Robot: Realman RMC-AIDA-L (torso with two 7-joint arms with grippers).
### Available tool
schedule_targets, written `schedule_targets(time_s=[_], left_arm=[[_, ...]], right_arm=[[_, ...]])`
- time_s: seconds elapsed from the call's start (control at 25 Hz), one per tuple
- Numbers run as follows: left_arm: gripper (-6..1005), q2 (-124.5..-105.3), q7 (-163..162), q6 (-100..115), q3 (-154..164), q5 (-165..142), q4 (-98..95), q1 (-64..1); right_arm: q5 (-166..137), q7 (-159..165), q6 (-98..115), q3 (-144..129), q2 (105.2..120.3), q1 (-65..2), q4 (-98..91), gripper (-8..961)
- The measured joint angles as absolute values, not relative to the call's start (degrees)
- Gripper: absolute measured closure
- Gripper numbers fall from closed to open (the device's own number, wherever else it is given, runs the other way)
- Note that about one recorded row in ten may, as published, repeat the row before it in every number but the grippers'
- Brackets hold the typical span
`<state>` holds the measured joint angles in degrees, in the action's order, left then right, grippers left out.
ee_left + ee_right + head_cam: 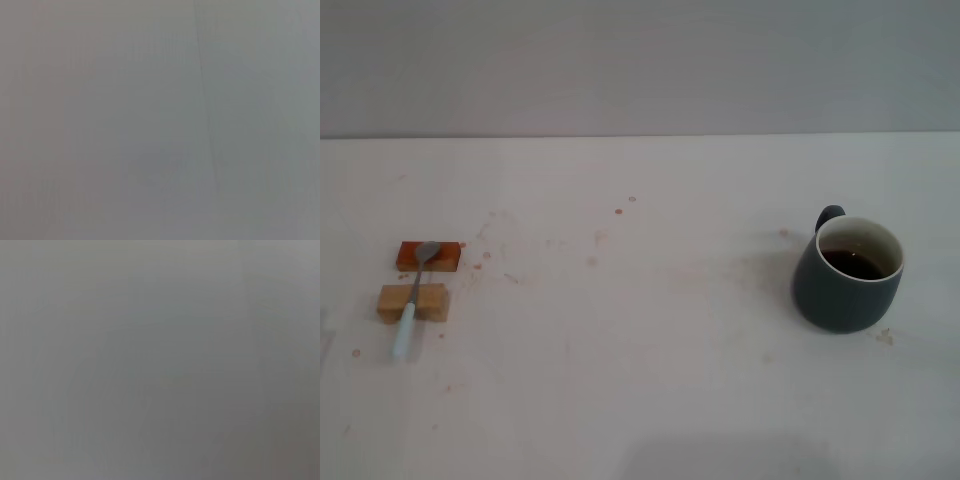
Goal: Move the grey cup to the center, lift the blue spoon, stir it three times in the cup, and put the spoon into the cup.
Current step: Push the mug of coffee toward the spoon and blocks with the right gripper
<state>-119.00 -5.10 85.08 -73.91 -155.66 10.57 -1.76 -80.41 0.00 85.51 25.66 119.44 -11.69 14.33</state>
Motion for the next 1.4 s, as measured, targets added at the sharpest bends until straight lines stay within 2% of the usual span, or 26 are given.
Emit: schedule_targets(time_s=[0.36,0.96,1.4], left_arm=[[165,-118.99,-5.10,85.08,-73.91,-155.66,10.59,-1.76],[166,-118.93,-5.10,85.08,-73.91,-155.66,10.66,-1.85],[166,-118.91,-5.10,85.08,-73.92,-155.66,10.81,-1.85]], right_arm=[[-80.26,0.00,80.70,25.83,119.26,-13.19,13.58,954],[-80.18,-0.02,63.07,25.87,119.09,-22.17,9.92,954],[-82.17,-0.09,57.98,24.22,119.27,-25.67,10.52,954]])
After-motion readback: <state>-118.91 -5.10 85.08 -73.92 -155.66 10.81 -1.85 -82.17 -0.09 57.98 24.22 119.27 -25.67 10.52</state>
